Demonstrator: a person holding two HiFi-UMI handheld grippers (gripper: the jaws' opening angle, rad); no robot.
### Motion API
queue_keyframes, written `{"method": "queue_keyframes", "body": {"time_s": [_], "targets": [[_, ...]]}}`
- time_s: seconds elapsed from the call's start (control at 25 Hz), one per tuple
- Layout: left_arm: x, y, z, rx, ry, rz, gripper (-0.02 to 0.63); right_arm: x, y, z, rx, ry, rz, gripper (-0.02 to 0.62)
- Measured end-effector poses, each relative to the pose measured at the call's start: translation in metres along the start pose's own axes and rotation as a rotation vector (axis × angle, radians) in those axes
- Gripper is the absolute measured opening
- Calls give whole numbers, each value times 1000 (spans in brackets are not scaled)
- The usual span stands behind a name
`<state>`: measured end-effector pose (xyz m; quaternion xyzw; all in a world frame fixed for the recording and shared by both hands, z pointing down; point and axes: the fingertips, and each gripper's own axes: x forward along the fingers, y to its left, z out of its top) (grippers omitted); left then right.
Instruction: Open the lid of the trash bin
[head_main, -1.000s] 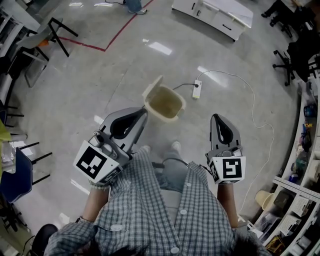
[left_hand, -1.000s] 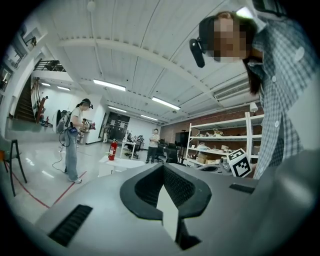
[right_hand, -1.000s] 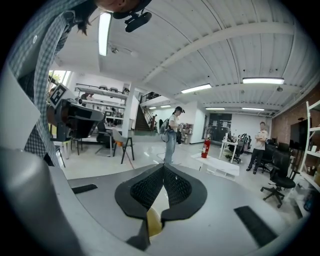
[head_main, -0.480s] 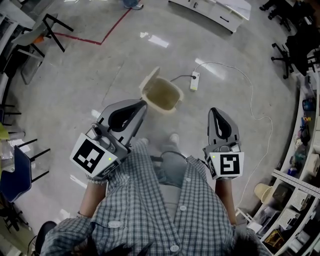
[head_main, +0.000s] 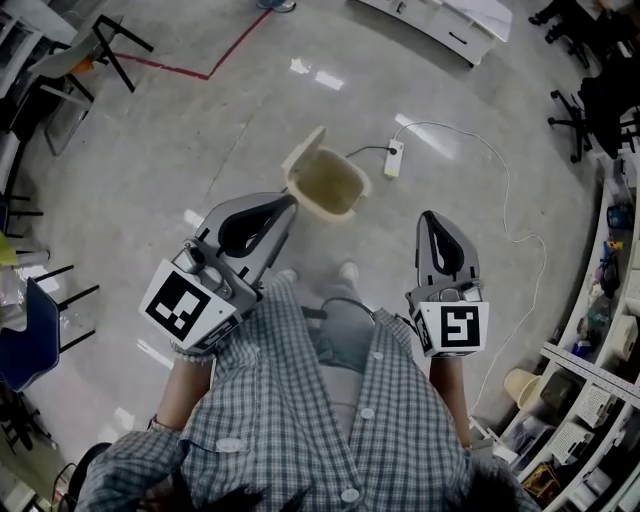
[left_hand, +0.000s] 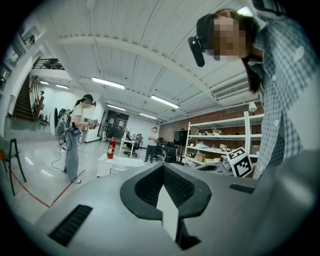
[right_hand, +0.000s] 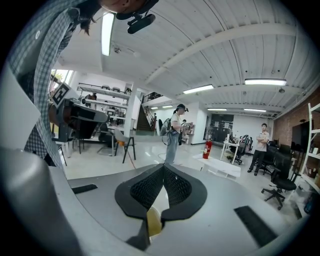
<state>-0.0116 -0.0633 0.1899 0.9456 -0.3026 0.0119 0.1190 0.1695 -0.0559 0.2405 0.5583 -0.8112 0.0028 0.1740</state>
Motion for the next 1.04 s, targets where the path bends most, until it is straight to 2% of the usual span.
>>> {"method": "queue_keyframes", "body": {"time_s": [0.2,0.36,0.56,0.76,1.04], "targets": [[0,0,3,11,-32,-2,-2,0,-1,0,7,-4,-2,20],[0,-1,-1,5,-5,-4,-2,0,1,-1,5,-5,-1,20],[1,-5,3,16,-31,-19,-2,-2,1,-2,15,-1,-6,20],[2,-10,-2,2,9,-21,-2,-4,2,-4,14,19,-1,20],[0,-9,-4,-4,16,-19,-2,-2,5,-3,6,20,12,20]]}}
